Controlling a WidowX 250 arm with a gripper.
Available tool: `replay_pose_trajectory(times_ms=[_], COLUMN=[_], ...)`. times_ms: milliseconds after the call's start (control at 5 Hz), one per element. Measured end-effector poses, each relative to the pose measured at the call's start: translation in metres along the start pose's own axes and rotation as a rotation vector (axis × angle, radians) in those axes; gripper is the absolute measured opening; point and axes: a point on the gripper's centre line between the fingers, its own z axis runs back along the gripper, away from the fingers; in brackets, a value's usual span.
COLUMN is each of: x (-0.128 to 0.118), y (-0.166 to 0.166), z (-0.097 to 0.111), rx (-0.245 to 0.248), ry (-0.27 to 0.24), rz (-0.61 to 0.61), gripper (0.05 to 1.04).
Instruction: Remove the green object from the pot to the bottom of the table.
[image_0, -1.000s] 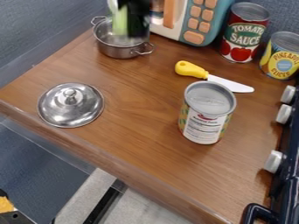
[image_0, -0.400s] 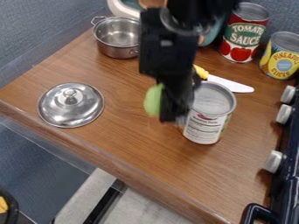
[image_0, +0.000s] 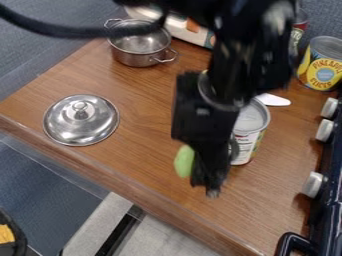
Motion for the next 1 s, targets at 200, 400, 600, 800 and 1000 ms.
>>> replay_pose_trajectory(times_ms=[200, 400, 600, 800, 1000], x=[-0.002, -0.001, -0.009, -0.003, 0.000], y=[0.000, -0.009, -0.017, -0.018, -0.024], z=[-0.027, -0.042, -0.046, -0.044, -0.021], rx=[0.003, 0.035, 0.061, 0.079, 0.056], ry=[-0.037, -0.056, -0.056, -0.057, -0.068], rz=[-0.033, -0.025, -0.037, -0.023, -0.026], gripper=[0.541, 0.541, 0.620, 0.919, 1.013])
